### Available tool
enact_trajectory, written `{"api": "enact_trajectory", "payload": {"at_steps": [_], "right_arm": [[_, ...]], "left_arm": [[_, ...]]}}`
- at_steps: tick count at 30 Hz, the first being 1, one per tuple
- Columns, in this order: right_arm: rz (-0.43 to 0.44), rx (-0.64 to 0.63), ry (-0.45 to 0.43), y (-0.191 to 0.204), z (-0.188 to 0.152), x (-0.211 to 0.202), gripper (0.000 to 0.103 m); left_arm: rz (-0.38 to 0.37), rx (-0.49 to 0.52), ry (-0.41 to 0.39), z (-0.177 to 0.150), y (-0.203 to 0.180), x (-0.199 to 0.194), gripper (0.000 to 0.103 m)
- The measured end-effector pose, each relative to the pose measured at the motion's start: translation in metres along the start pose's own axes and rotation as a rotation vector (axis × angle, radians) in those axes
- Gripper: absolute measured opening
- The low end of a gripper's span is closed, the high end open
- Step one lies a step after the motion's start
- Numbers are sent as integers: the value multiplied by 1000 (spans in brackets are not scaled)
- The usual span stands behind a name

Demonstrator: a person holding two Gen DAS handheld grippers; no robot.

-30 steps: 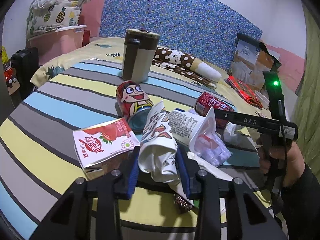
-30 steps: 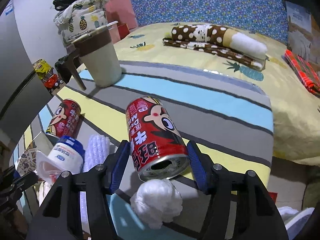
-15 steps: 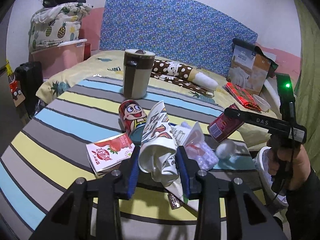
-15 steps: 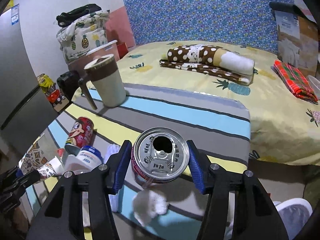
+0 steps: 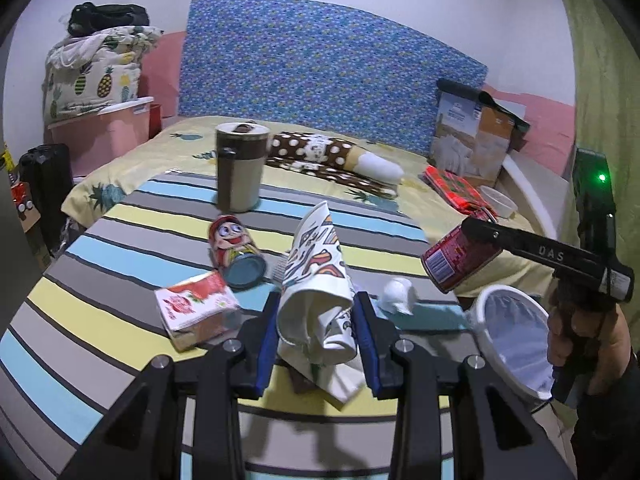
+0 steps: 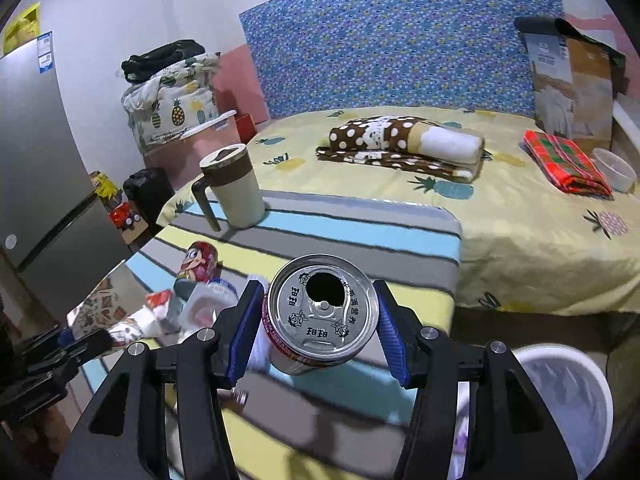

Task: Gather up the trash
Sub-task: 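Grasp the white paper cup with the left gripper while the right gripper grasps the red can, then carry the cup and can over the bin and release both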

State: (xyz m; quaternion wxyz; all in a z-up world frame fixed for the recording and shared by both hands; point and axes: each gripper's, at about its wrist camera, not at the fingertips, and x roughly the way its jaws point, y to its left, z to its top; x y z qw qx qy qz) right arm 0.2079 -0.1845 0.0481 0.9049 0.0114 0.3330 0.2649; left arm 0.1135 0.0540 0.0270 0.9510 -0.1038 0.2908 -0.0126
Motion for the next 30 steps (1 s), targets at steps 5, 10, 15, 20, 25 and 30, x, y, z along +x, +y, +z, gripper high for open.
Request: {"api": "enact_trajectory", "payload": {"at_steps": [5,10,15,20,25,30], "right_arm": [[-19,30,-2,-5,-19,-23,56],[-58,73,-10,-17,-34,-43,56],[-113,129,-14,-32,-51,-61,56],[-162,179,-11,-48,-66,-70,56],[-209,211,-13,-64,-75,-78,56],[-248,253,-20,-84,-86,-88,56]], "left_arm": [[-53,21,31,-10,-21,-5,37],[-109,48,73,-24,-43,-4,37],[-167,87,105,-31,-71,1,37],[-222,125,131,-34,-98,7,37],[-262,154,151,-37,-119,14,37],[-301,185,169,-40,-143,24,37]]}}
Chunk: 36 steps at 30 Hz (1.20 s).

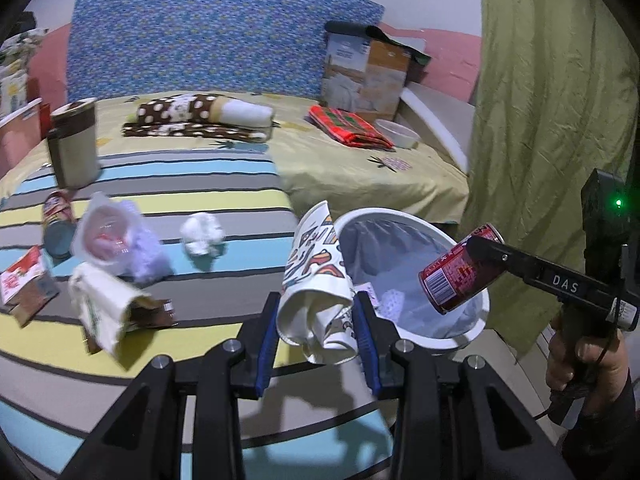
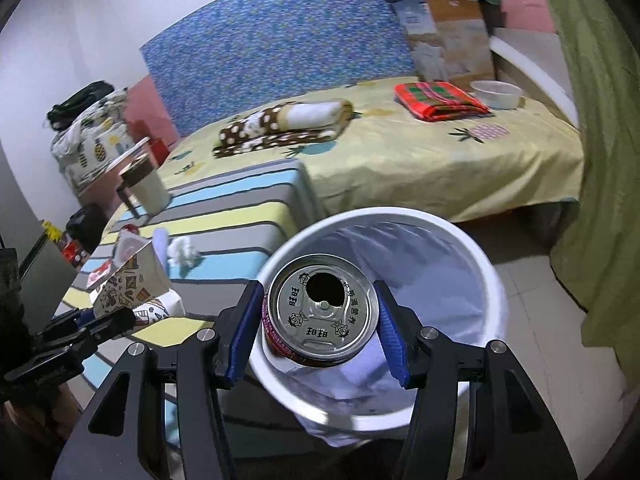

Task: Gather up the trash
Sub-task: 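Carry the cup and can over the bin and release both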

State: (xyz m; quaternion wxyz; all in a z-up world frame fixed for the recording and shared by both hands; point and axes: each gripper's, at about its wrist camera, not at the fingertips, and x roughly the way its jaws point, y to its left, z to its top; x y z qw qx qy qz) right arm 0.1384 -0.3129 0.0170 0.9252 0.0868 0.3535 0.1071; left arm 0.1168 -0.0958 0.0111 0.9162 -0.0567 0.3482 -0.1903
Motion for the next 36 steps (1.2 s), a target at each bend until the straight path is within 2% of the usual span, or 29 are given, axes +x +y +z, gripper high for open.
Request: {"api": "enact_trajectory", "payload": {"at_steps": [11,21,23,25,31,34,36], "right_arm": [[-60,46,25,-35,-11,4,56],[-114,72,89,-58,-22,11,57],[-110,71,84,-59,-22,8,58],[-115,70,77,-59,-20,6,64],[-105,81,47,-59,-20,-2,65],[-101,81,39,-57,-19,-4,65],[-95,79,31,-55,-20,-7,65]], "left_arm": [[-71,77,36,10,-41,37,38],[-74,115,84,11,-55,68,38],[-74,116,93,11,-56,72,38],[-71,118,100,10,-56,75,38],[-78,118,109,7,-57,78,39],[-99,120,109,6,-59,77,49],[-117,116,101,6,-59,75,50]]}}
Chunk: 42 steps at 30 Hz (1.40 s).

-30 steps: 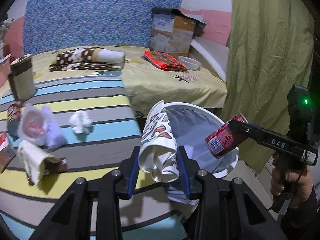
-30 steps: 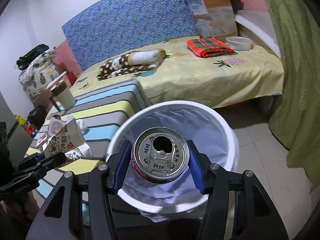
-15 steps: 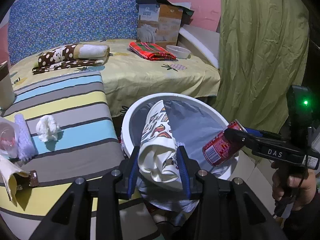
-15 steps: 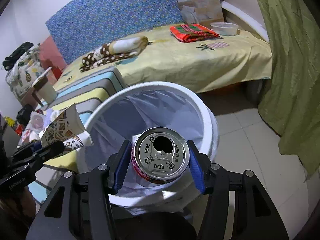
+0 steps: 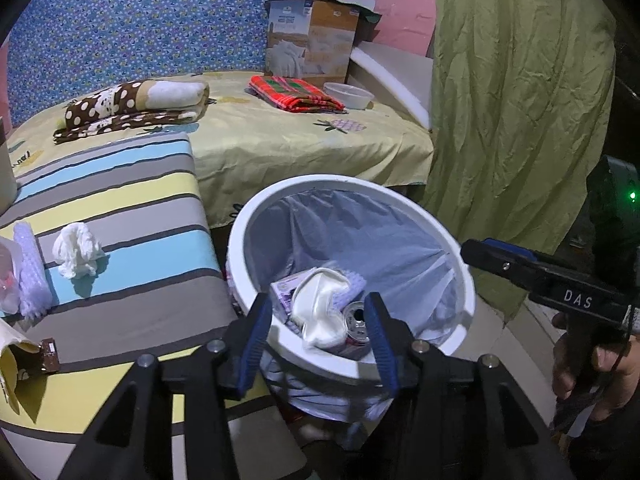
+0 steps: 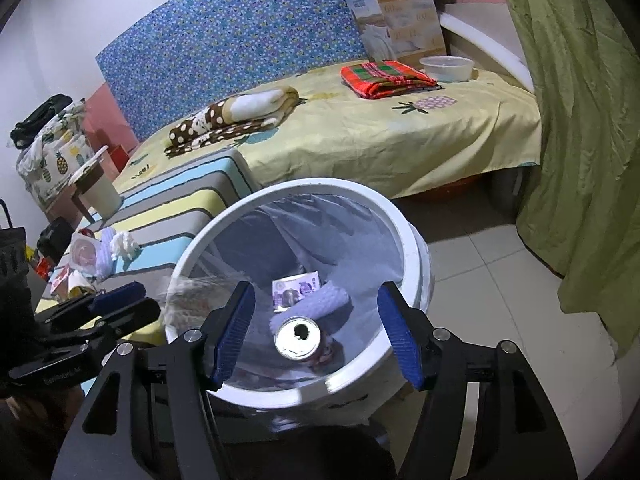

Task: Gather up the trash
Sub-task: 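Carry the cup and can over the bin and release both, then move both tools back over the table toward the remaining trash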

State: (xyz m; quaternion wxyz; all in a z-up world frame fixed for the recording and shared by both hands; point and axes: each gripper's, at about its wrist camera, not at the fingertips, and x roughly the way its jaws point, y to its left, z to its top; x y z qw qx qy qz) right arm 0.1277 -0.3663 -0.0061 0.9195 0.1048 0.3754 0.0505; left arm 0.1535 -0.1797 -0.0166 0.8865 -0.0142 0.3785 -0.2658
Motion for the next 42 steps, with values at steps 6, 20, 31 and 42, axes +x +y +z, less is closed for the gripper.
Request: {"api": "enact_trajectory", "payload": {"at_steps": [6,20,31,42], "right_arm": [[14,-4,-15,6,3,-3,65],[82,-62,-23,46,-3,-11,65],[182,-143,-1,90,-13,-6,65],[259,-201,36,120,-22,1,65]], "left_arm": [[-20,-10,-21,1,0,-9,50],[44,-57,-79,-15,22,-52,50],[136,-130,-104,-35,53,-82,50],[225,-214,-128,-58,91,-111,50]]}}
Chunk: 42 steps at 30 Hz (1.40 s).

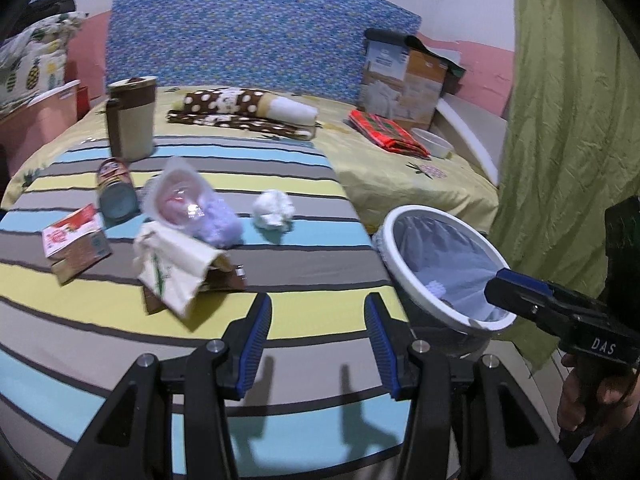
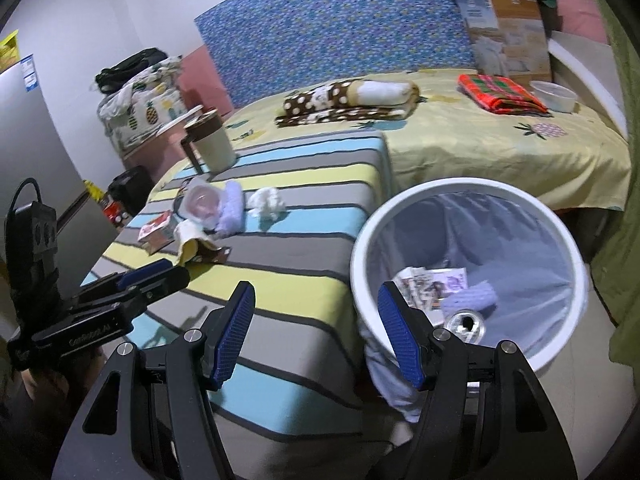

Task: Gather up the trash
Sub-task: 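Move both tools back over the table toward the remaining trash, then grasp the red-white juice carton with the left gripper while the right gripper grasps the white paper bag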

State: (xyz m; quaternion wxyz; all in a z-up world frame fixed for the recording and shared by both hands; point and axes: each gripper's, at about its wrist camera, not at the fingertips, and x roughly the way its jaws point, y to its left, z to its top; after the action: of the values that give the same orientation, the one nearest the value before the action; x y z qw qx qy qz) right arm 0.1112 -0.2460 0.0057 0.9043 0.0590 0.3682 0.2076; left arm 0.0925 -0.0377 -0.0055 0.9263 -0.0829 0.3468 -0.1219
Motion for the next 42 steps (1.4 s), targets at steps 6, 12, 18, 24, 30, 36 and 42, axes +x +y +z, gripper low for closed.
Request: {"api": "enact_trajectory", "payload": {"at_steps": [6,12,18,24,30,36,42], "right_arm": [[37,-47,24,18,-1,10,65],[84,-101,42,41,3,22,65],[126,-157,62,65,10,40,65],[156,-201,84,85,17,59,65],[168,-249,94,103,26,78,65],[169,-282,116,115,31,97,65],[165,-321,136,122,34,112,65]], "left_arm": [[40,-34,-5,-8,23,-8,50],[81,-74,-10,-11,51,-15,50],[121,-107,-22,-11,76,-22,50],[159,-133,-28,-10,100,-25,50],[194,-161,-35,-7,127,-27,50],[236,-176,-40,-2,151,-26,50],[264,-192,-46,5,172,-22,51]]}}
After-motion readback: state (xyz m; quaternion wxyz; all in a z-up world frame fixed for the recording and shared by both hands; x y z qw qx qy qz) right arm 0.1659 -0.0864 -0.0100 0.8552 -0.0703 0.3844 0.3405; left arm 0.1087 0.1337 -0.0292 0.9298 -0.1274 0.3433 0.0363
